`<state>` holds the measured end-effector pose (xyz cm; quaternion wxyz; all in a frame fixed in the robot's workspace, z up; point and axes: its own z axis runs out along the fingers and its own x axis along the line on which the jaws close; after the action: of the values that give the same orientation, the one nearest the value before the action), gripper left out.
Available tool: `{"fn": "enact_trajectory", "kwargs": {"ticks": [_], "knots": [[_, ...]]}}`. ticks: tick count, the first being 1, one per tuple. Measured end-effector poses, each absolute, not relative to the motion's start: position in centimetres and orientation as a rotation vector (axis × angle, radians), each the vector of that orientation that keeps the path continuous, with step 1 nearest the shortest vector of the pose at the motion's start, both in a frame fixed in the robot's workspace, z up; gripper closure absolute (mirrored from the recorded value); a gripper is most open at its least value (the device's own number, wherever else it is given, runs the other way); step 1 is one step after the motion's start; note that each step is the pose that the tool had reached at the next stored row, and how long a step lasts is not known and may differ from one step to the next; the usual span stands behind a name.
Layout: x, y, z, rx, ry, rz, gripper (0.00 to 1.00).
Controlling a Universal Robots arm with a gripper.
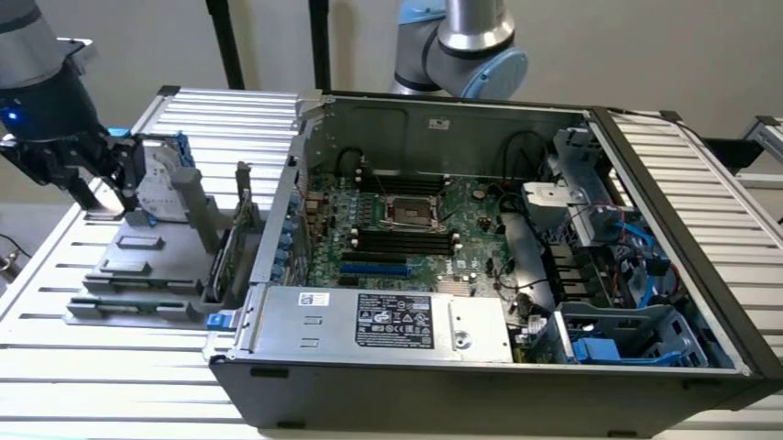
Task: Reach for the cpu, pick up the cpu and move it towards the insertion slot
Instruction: 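Pick up the cpu and move it towards the insertion slot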
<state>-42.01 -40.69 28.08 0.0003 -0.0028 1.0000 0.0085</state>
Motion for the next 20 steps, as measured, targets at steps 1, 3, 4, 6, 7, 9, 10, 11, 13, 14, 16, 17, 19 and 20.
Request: {"fn": "enact_trajectory", "kwargs": {"ticks": [1, 3, 4, 6, 7, 9, 10, 11, 13, 14, 16, 17, 19, 20], "knots": [[-41.7, -40.7, 28.5, -0.009, 3.141, 0.027, 0.45], [-40.9, -40.7, 29.4, -0.009, 3.142, 0.027, 0.45], [-40.5, -40.7, 29.9, -0.009, 3.142, 0.027, 0.45], [-39.7, -40.7, 30.8, -0.009, 3.143, 0.027, 0.45], [-39.3, -40.7, 31.2, -0.009, 3.143, 0.027, 0.45], [-38.4, -40.7, 32.2, -0.009, 3.144, 0.028, 0.45], [-37.9, -40.7, 32.6, -0.009, 3.145, 0.028, 0.45], [-37.5, -40.7, 33.1, -0.009, 3.146, 0.03, 0.45], [-36.6, -40.7, 34.0, -0.01, 3.147, 0.033, 0.45], [-36.1, -40.7, 34.4, -0.009, 3.148, 0.035, 0.45], [-35.2, -40.7, 35.2, -0.01, 3.15, 0.038, 0.45], [-34.8, -40.7, 35.5, -0.01, 3.151, 0.039, 0.45], [-33.8, -40.7, 35.9, -0.01, 3.152, 0.043, 0.45], [-33.4, -40.7, 36.1, -0.01, 3.152, 0.045, 0.45]]}}
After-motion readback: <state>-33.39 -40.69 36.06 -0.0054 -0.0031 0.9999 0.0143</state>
